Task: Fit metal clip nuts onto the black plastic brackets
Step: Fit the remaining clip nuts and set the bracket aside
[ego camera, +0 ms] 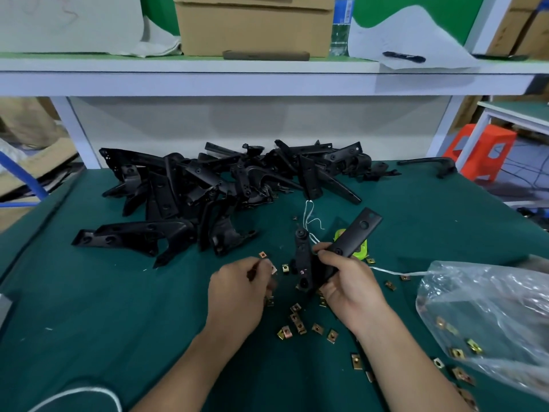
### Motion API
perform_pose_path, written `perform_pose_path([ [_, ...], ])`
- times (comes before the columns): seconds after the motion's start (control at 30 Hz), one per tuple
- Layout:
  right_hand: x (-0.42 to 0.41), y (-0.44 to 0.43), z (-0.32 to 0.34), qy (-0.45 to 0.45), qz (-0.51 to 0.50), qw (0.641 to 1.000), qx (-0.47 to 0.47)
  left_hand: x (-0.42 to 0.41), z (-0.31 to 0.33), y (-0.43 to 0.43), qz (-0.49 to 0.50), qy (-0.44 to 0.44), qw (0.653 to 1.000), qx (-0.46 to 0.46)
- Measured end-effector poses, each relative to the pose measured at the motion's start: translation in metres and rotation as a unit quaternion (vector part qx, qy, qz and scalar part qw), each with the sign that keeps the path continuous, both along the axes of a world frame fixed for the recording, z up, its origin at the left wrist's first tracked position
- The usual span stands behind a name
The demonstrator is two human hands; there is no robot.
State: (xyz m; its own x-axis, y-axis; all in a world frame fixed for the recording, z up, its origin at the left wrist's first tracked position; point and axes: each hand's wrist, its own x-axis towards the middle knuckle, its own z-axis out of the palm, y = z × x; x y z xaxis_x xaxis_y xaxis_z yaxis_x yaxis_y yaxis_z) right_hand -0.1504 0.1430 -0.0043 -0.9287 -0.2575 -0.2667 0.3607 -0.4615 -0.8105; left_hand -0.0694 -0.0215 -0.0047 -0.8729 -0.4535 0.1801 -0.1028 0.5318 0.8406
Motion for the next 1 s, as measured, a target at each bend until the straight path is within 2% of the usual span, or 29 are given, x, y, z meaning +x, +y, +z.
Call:
perform_pose_path([
  [0.07,0.002,0.000,0.002,0.000,0.001,1.000,0.001,0.001,0.004,-0.001,0.021,0.006,0.998,0.064],
  [0.2,0.003,0.001,0.002,-0.001,0.000,1.000,0.002,0.001,0.006,-0.003,0.011,-0.007,0.997,0.076],
  [0.3,0.002,0.001,0.002,-0.003,0.003,1.000,-0.002,0.001,0.006,0.000,0.018,0.026,0.997,0.066],
  [0.53,0.001,-0.001,-0.001,0.006,0.018,1.000,0.010,-0.003,0.005,-0.005,0.026,0.046,0.990,0.130],
  [0.67,0.001,-0.003,-0.001,0.018,0.029,0.999,0.010,-0.002,0.001,-0.008,0.032,0.033,0.996,0.073],
  [0.83,0.001,-0.004,-0.001,0.027,0.033,0.999,0.011,-0.003,-0.002,-0.006,-0.018,0.011,0.997,0.078],
  [1.0,0.000,-0.005,0.000,0.017,0.033,0.999,0.002,0.000,0.002,-0.011,0.022,0.023,0.997,0.072],
])
